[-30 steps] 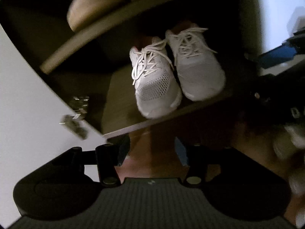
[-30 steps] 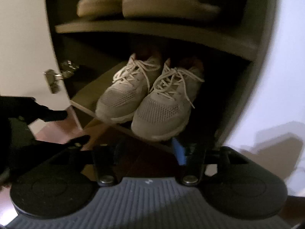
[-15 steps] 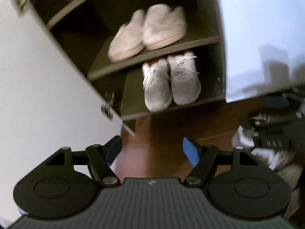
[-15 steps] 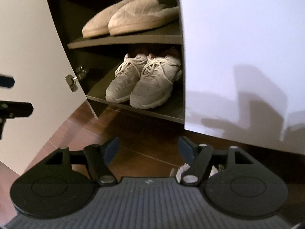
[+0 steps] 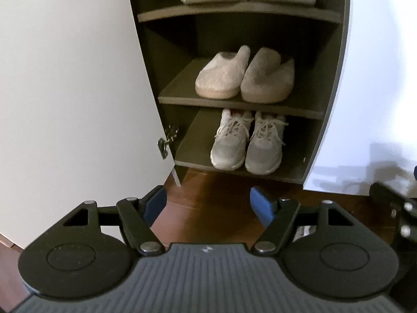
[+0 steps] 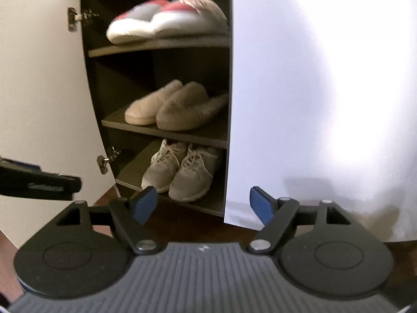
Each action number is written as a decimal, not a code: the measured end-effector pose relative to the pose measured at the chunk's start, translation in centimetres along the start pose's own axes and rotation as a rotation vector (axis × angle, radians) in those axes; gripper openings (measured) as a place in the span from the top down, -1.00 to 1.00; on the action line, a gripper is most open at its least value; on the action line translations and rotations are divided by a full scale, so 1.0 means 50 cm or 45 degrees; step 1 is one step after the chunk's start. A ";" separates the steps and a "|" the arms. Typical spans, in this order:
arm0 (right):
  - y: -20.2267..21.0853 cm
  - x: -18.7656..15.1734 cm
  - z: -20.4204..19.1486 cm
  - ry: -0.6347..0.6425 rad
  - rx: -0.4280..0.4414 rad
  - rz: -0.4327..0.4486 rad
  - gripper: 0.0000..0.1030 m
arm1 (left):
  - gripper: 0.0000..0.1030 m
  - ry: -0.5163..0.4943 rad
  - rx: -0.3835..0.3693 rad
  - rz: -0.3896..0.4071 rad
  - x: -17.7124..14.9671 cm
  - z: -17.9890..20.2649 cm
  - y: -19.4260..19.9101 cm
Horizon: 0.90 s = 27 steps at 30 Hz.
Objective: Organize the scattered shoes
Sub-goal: 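Withdraw the right gripper from the cabinet toward the floor shoes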
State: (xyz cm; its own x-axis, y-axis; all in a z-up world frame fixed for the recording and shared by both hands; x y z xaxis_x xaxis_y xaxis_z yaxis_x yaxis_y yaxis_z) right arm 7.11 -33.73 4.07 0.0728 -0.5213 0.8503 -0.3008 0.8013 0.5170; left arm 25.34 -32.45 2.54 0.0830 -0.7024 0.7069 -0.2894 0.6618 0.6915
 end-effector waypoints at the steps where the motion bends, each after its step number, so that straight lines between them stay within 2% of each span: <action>1: 0.010 0.004 -0.005 0.003 0.001 0.006 -0.52 | -0.42 0.001 -0.009 0.006 0.000 0.000 0.005; 6: 0.060 0.025 -0.018 0.025 -0.033 0.046 -0.57 | -0.42 -0.002 -0.040 0.022 -0.006 -0.002 0.023; 14: 0.071 0.039 -0.013 -0.002 -0.060 0.075 -0.58 | -0.42 -0.004 -0.049 0.022 -0.020 -0.005 0.042; 27: 0.071 0.029 -0.008 -0.011 -0.005 0.061 -0.60 | -0.42 -0.030 -0.017 0.008 -0.025 -0.002 0.043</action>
State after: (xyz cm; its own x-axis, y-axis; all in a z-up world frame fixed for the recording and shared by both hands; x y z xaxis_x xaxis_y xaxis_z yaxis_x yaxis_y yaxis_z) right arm 6.54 -31.52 7.20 0.0501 -0.4851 0.8730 -0.2999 0.8265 0.4764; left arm 24.69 -30.12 3.15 0.0585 -0.7041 0.7077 -0.2774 0.6695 0.6891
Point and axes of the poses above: each gripper's, at about its wrist camera, not at the fingertips, and y roughly against the way its jaws point, z to its right, x to its top, the point moved 8 cm from there along -y, roughly the way its jaws point, and after that the axes turned 7 degrees about -y, right-handed, at the moved point
